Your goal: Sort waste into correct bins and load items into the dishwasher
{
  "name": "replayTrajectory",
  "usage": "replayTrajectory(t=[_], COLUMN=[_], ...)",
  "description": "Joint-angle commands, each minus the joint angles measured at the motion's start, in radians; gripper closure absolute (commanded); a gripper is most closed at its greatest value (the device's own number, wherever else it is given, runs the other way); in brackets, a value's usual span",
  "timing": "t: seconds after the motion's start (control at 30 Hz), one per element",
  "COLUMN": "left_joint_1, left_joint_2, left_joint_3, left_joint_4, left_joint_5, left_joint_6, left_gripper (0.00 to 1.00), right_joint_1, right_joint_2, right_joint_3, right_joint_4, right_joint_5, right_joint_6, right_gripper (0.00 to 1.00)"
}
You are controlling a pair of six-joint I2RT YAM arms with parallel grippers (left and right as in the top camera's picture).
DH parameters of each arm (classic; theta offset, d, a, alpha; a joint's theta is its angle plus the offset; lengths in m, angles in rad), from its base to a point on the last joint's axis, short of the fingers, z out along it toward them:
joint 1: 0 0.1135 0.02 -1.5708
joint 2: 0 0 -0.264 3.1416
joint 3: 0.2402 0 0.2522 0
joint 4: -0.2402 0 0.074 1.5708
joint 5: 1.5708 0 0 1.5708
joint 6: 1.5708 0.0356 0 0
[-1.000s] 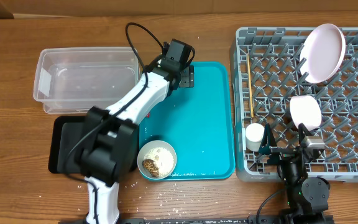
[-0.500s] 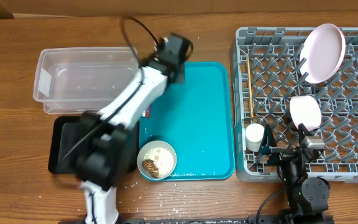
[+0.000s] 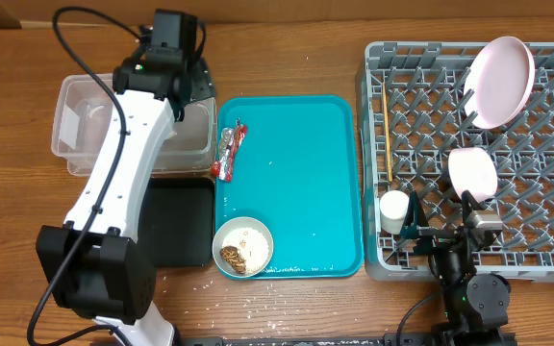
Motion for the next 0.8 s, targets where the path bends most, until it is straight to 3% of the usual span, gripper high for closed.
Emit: replayTrajectory(t=[0.0, 0.2, 0.5, 0.6, 0.63, 0.67, 0.77], left_joint_1=[-0.100, -0.273, -0.272, -0.269, -0.269, -0.270, -0.277], left_joint_2=[-0.014, 0.133, 0.343, 0.377, 0.384, 0.383, 0.352], left_joint_3=[0.044, -0.039, -0.039, -0.039, -0.039, -0.035, 0.048], left_joint_4=[-0.046, -0.047, -0.028, -0.031, -0.032, -0.041, -0.131], left_joint_5=[0.066, -0.116, -0.211, -0.201, -0.189, -0.175, -0.141], left_joint_6=[0.105, 0.160, 0.132, 0.129, 0.129, 0.129, 0.089], left_gripper=[0.27, 0.26, 0.31, 0.47, 0.63, 0.94, 0.96], right_joint_1=[-0.003, -0.003, -0.003, -0.003, -0.003, -0.003, -0.003], right_joint_2=[-0.010, -0.010, -0.010, -0.010, -0.010, -0.010, -0.010], right_joint_3=[-0.011, -0.011, -0.011, -0.011, -0.011, -0.011, -0.011], right_joint_4=[0.005, 0.005, 0.005, 0.005, 0.005, 0.005, 0.005], right_joint_5=[0.002, 0.002, 0.002, 0.002, 0.002, 0.002, 0.002], right_joint_6=[0.000, 0.000, 0.000, 0.000, 0.000, 0.000, 0.000], right_gripper=[0.00, 0.00, 0.00, 0.00, 0.00, 0.00, 0.00])
